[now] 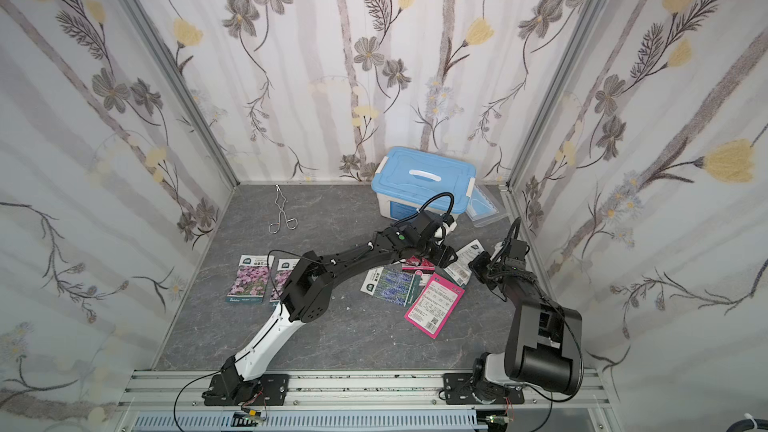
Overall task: Arrange the seed packets in a row
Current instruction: Pick up the seed packet from the center of the board, then place the seed packet at the center of the board.
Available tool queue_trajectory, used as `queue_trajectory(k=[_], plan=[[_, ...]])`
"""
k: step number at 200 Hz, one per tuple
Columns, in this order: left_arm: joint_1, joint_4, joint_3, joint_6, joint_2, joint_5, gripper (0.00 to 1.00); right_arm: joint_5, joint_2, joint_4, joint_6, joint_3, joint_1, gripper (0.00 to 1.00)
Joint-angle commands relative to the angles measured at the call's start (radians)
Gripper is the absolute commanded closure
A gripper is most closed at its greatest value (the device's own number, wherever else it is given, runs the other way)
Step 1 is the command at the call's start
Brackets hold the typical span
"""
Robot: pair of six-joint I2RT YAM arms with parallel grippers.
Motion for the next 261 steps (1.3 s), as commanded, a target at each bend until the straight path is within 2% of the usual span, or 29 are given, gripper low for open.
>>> queue_trajectory(k=[1, 27, 64, 93, 160, 208, 261], plan=[[0.006, 0.025, -0.045, 0.014, -0.052, -0.002, 0.31, 0.028, -0.051, -0.047, -0.044, 0.002, 0.0, 0.86], [0.015, 0.043, -0.123, 0.001, -0.118, 0.009, 0.29, 0.041, -0.124, -0.096, -0.069, 0.02, 0.001, 0.84], [0.05, 0.156, -0.285, -0.055, -0.218, 0.096, 0.28, 0.095, -0.213, -0.162, -0.105, 0.074, 0.0, 0.83], [0.058, 0.223, -0.368, -0.069, -0.27, 0.16, 0.27, 0.076, -0.252, -0.207, -0.131, 0.133, 0.008, 0.83], [0.097, 0.407, -0.448, -0.162, -0.296, 0.329, 0.27, 0.041, -0.348, -0.276, -0.156, 0.142, 0.081, 0.8], [0.099, 0.452, -0.431, -0.191, -0.277, 0.388, 0.28, 0.024, -0.351, -0.267, -0.136, 0.138, 0.139, 0.79], [0.098, 0.487, -0.431, -0.217, -0.244, 0.393, 0.33, 0.029, -0.342, -0.257, -0.117, 0.144, 0.19, 0.79]])
